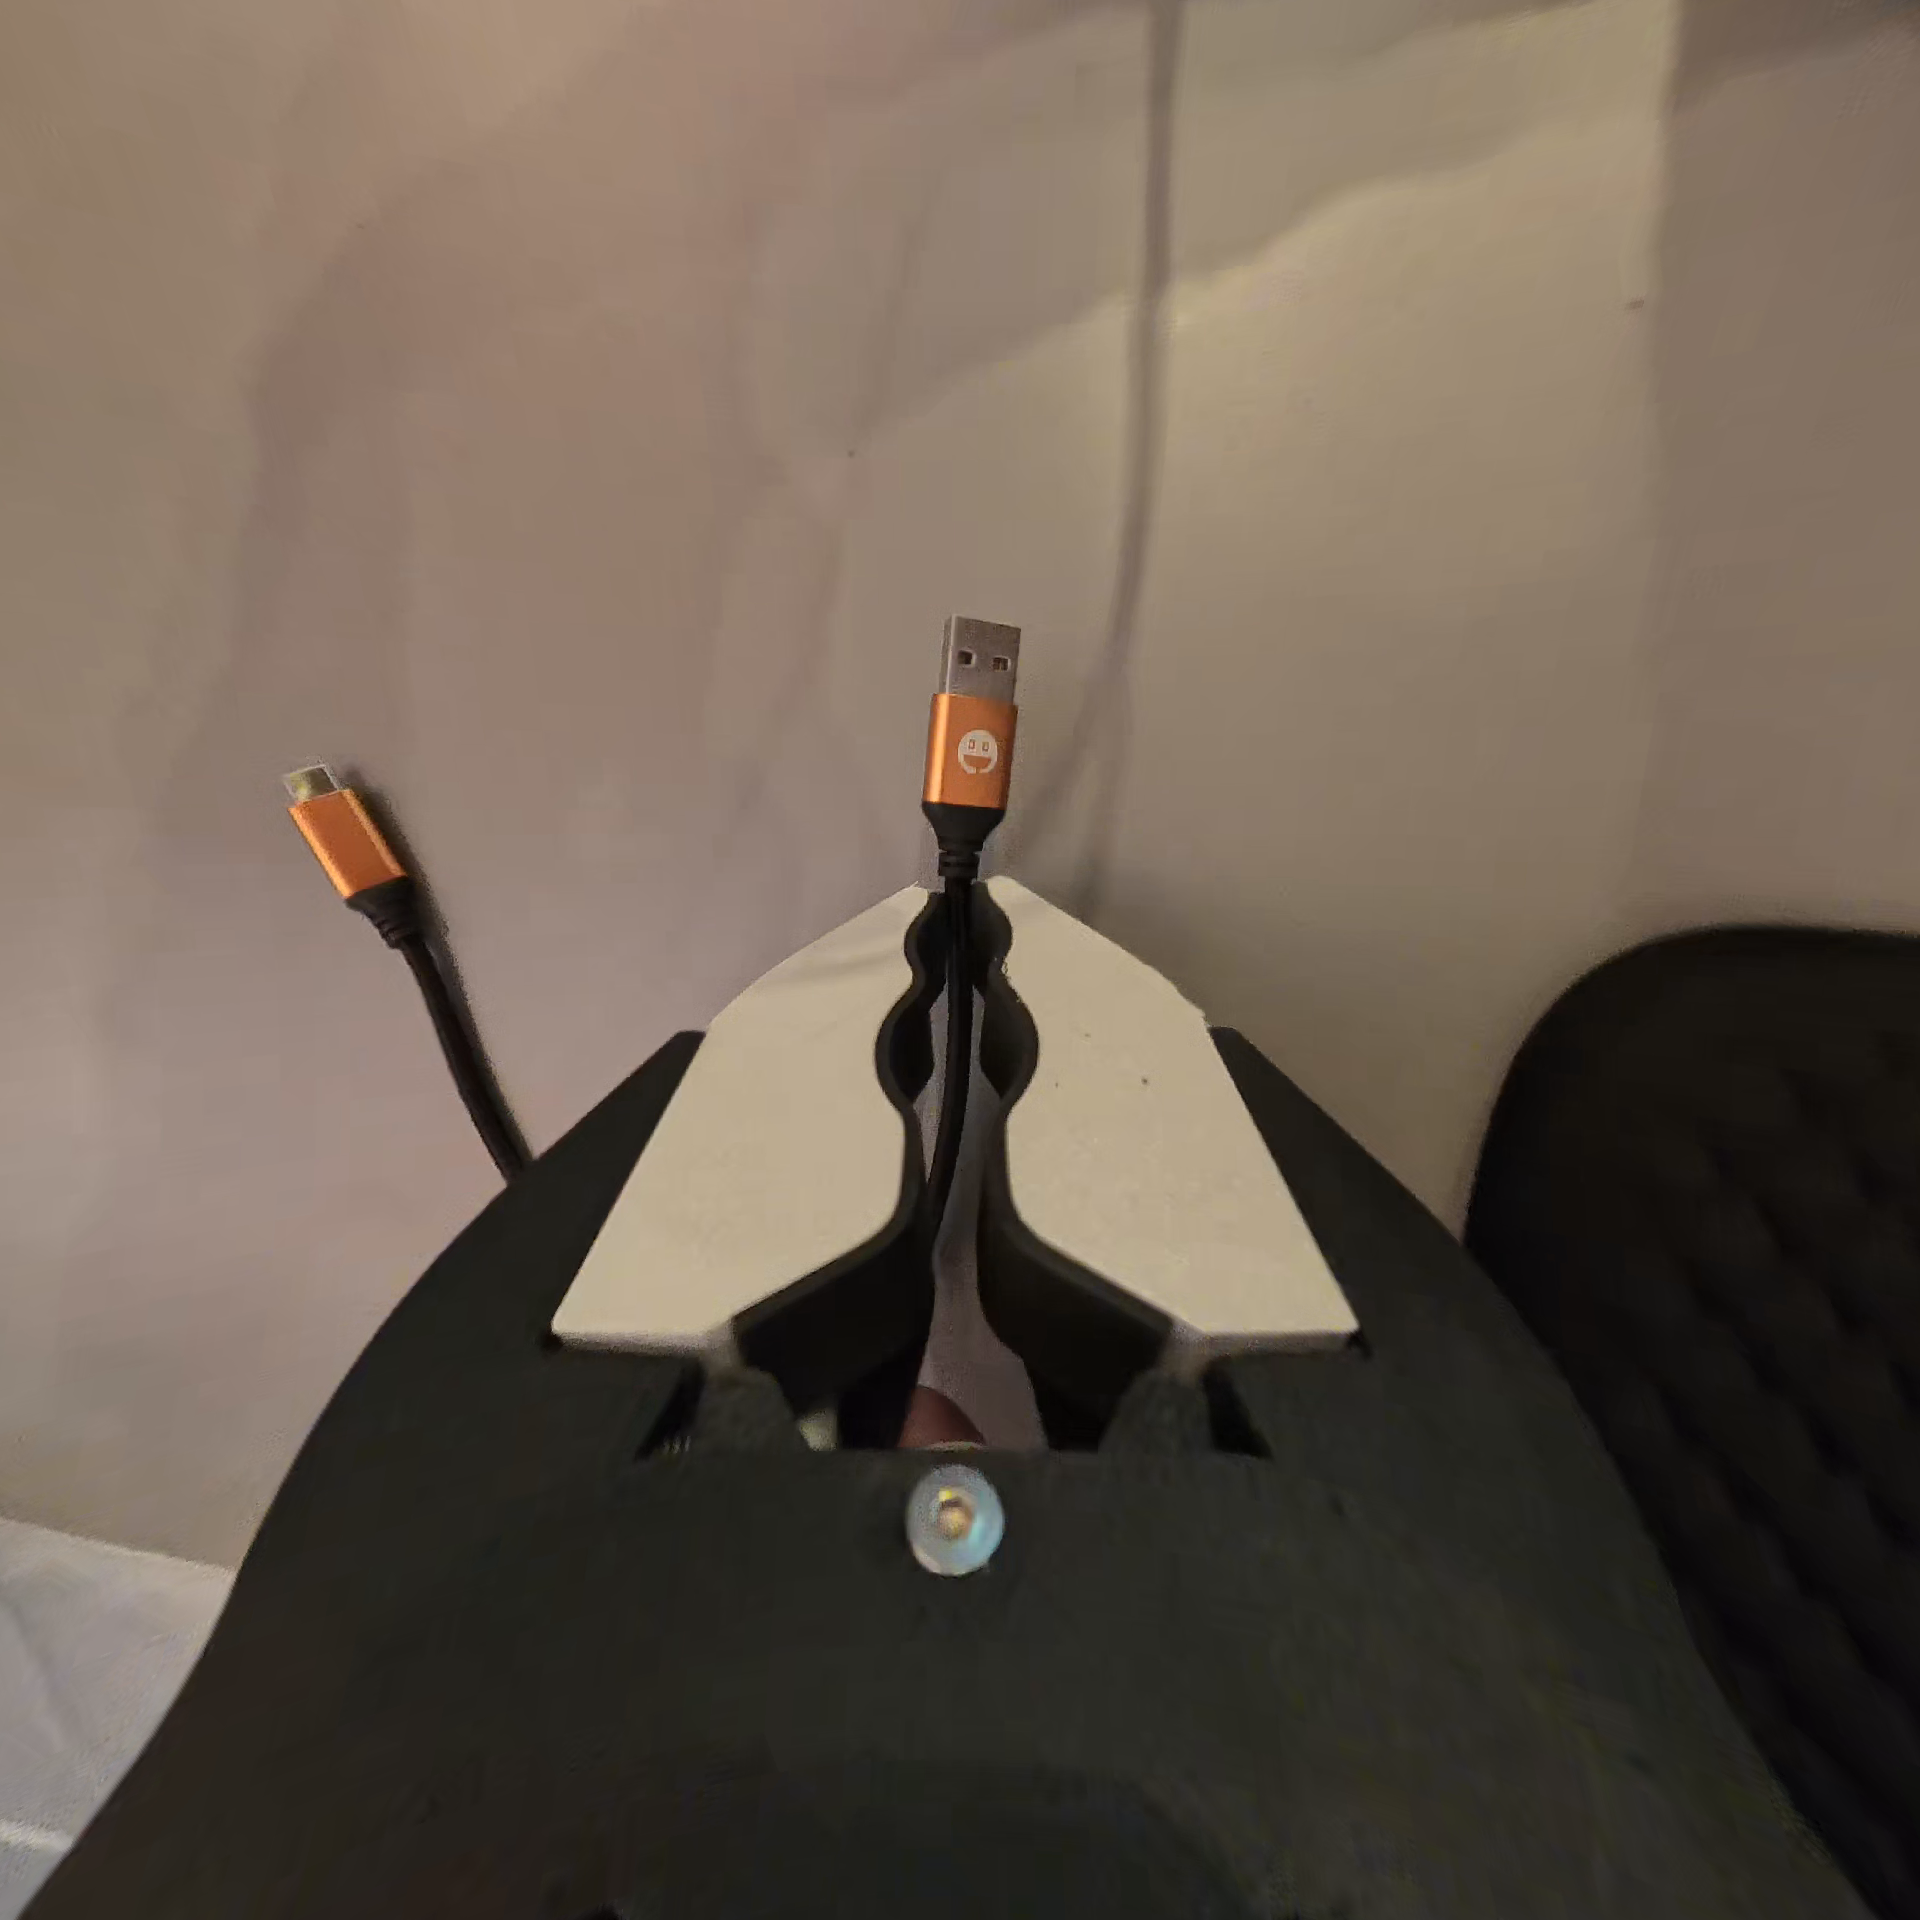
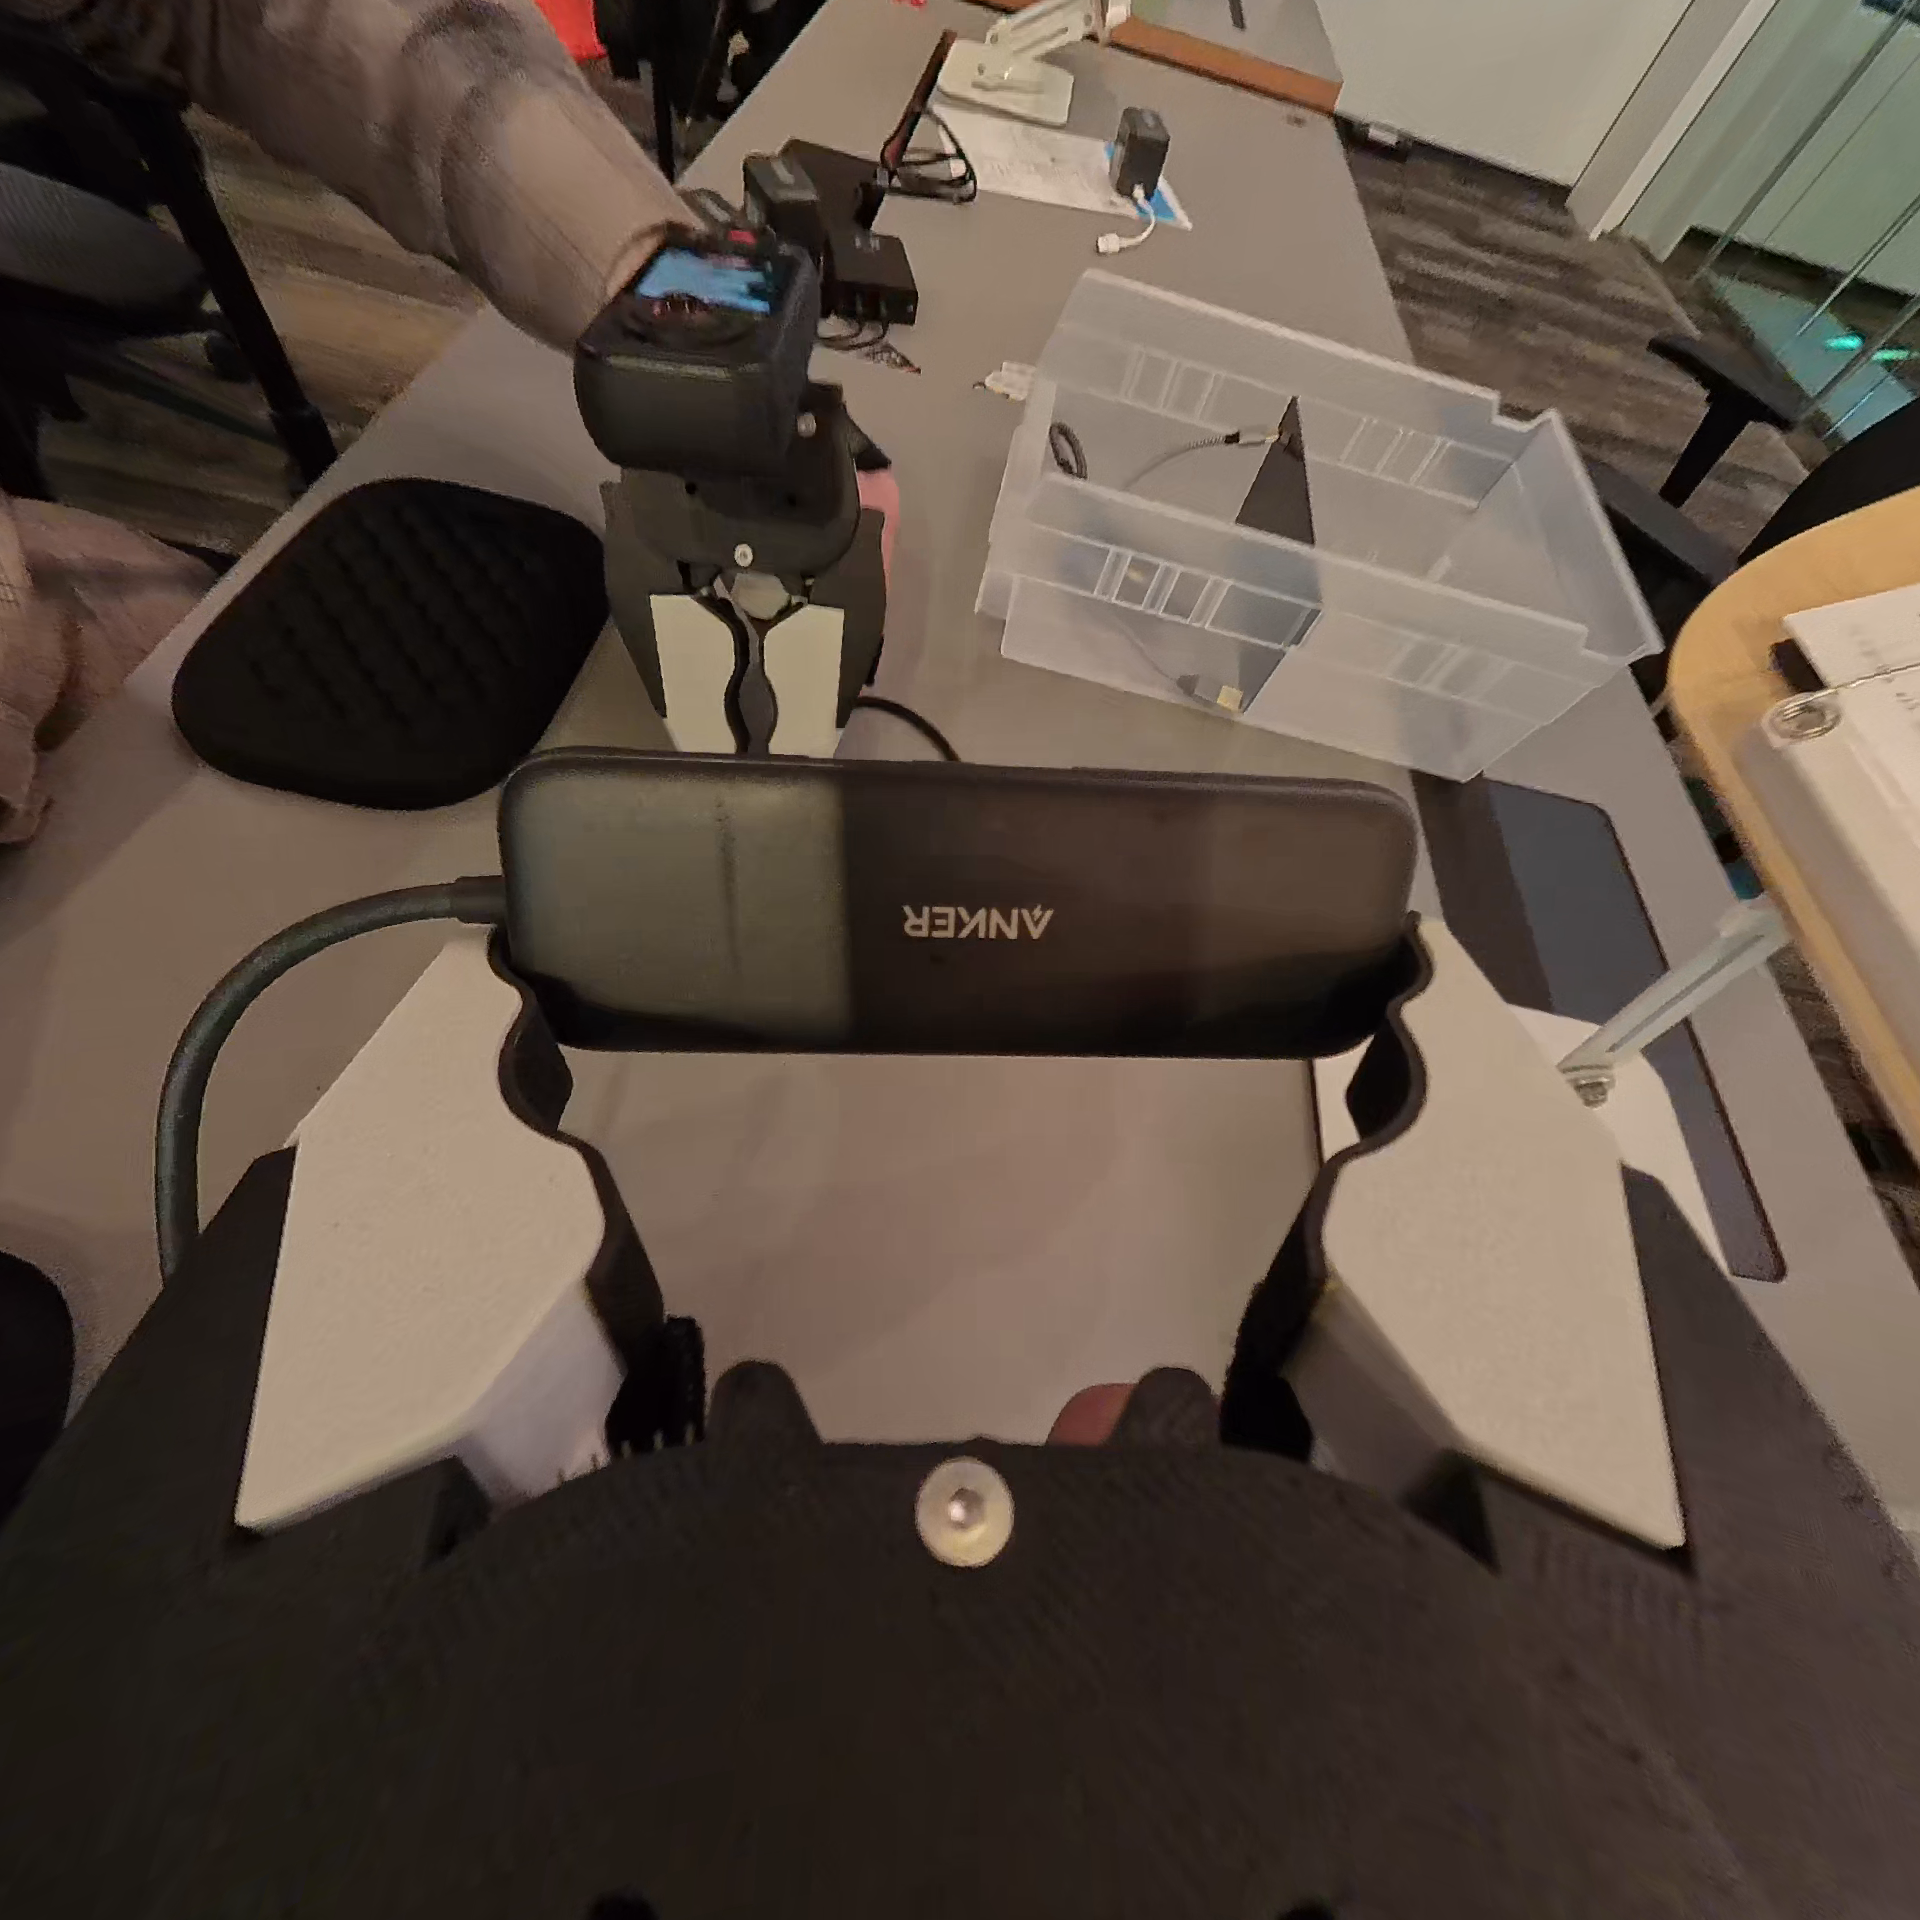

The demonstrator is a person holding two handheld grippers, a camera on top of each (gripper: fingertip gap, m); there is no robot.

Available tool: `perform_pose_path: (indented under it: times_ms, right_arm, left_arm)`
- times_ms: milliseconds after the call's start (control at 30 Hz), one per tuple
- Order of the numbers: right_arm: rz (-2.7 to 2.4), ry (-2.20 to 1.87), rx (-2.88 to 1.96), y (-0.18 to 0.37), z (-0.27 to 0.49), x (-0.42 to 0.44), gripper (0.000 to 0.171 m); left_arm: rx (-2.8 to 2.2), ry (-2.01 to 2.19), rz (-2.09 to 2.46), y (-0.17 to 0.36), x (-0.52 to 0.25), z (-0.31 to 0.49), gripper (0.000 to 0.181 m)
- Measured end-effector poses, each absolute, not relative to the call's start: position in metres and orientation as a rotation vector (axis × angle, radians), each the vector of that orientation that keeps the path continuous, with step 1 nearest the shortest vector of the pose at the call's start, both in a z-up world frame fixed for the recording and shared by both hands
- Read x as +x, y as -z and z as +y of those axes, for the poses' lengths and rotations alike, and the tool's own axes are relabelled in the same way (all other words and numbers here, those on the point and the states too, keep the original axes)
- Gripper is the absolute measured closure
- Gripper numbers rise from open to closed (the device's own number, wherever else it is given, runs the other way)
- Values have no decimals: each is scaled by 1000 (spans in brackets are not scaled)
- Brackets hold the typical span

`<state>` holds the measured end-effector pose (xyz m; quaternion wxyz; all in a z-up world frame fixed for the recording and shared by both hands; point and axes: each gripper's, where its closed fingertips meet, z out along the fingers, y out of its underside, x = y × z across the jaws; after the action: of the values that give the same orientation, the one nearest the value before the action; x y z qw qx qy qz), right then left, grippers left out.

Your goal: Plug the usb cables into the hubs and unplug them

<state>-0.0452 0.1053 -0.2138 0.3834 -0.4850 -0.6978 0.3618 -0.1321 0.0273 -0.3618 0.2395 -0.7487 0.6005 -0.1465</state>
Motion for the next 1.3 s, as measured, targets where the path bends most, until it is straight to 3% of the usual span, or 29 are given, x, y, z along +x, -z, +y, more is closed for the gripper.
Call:
perform_pose_path:
  times_ms: [600, 1167, 1233, 1300]
  right_arm:
    - [-2192, -507, -1573, 375, 117, -67, 19]
    - [-2175, -591, -1685, 380, 111, -68, 24]
    - [-2145, -576, -1672, 370, 117, -64, 31]
    - [-2107, -526, -1608, 350, 126, -61, 49]
  left_arm:
    - [-2175, 400, 1317, 337, -145, 67, 178]
    - [-2209, 407, 1368, 328, -135, 74, 178]
    - [-2212, 426, 1357, 326, -133, 75, 178]
    - [-2216, 484, 1344, 320, -130, 75, 178]
